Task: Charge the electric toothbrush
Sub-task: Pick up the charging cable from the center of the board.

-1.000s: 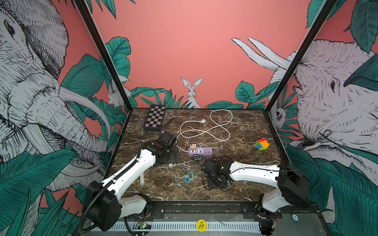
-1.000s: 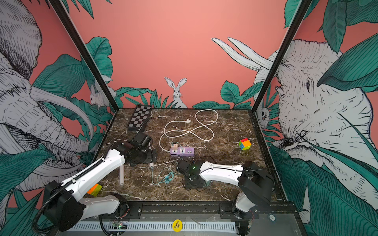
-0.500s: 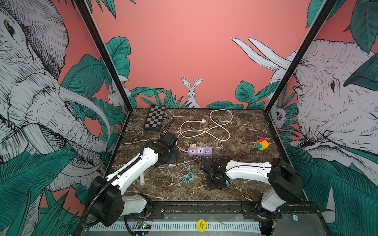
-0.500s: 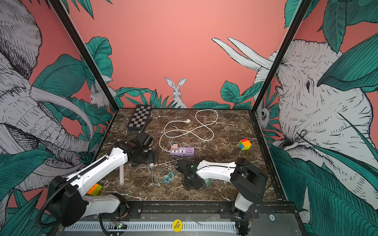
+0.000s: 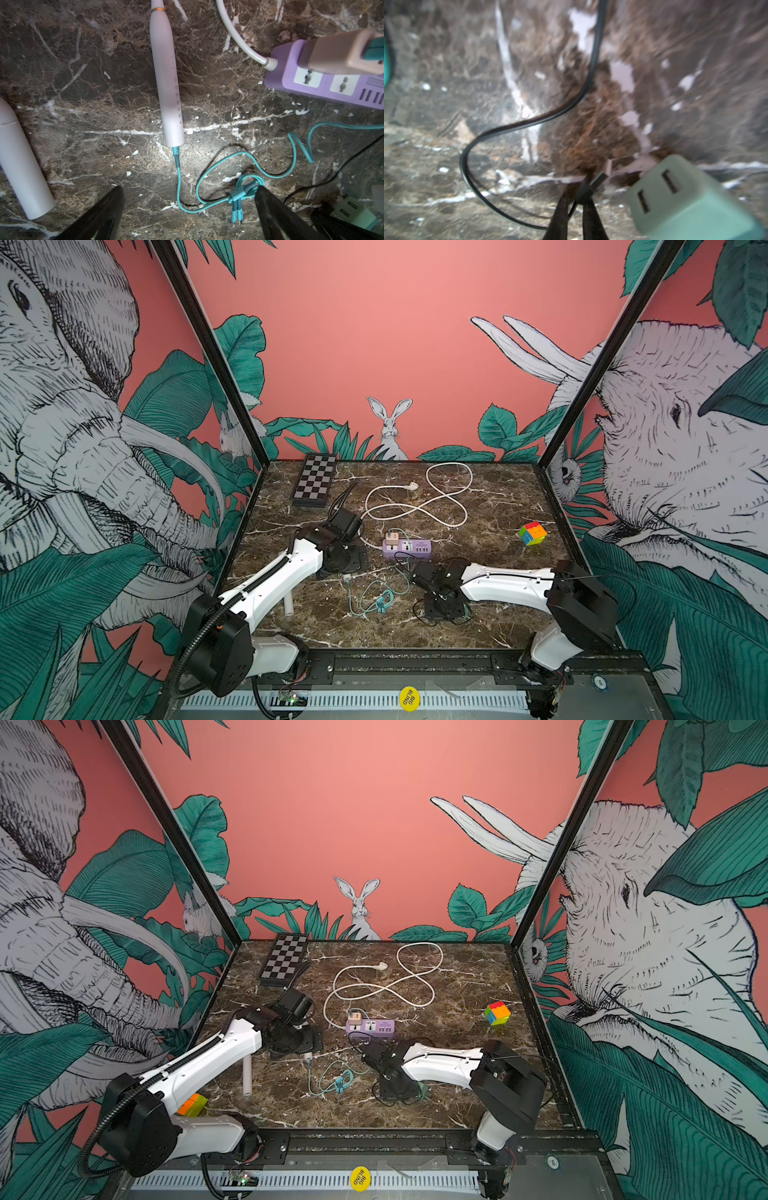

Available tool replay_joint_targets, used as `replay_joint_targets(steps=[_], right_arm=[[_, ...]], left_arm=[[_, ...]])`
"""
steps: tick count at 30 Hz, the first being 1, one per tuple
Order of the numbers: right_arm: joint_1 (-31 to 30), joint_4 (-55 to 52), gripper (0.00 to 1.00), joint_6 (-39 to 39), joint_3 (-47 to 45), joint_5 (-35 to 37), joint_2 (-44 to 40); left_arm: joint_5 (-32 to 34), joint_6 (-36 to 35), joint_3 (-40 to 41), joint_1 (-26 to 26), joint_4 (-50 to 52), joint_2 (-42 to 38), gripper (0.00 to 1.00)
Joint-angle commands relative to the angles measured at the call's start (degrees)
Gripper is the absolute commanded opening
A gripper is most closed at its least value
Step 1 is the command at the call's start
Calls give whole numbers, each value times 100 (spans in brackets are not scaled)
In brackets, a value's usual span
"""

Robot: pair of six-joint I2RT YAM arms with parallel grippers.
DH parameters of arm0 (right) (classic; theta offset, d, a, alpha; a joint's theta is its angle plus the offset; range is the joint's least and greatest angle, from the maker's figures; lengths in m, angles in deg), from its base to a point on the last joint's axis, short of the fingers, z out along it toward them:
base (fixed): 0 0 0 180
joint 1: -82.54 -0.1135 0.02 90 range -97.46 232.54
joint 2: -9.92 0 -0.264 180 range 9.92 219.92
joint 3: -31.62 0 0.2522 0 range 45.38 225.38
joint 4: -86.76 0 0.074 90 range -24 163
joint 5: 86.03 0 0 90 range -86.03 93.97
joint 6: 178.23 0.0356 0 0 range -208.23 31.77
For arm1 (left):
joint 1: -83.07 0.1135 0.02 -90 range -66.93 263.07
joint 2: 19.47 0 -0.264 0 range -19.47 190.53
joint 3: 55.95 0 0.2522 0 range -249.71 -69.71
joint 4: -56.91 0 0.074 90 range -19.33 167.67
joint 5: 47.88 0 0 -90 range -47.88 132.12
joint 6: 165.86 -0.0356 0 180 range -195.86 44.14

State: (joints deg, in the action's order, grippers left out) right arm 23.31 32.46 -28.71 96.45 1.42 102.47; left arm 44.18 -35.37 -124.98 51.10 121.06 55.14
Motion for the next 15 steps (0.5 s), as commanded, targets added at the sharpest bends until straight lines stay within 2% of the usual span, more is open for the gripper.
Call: replay_joint_targets(steps=[1,9,15], right_arm=[[40,-151,9,-213,-193,503,36],[27,45,0,-398,-348,555,-34],[24,259,0,-874,-378,691,-890]], left_arm=[[-74,12,95,15,-47,21,99],[-161,149,88,15,-38,-27,99],[-655,779,-13,14,-81,-264,99]])
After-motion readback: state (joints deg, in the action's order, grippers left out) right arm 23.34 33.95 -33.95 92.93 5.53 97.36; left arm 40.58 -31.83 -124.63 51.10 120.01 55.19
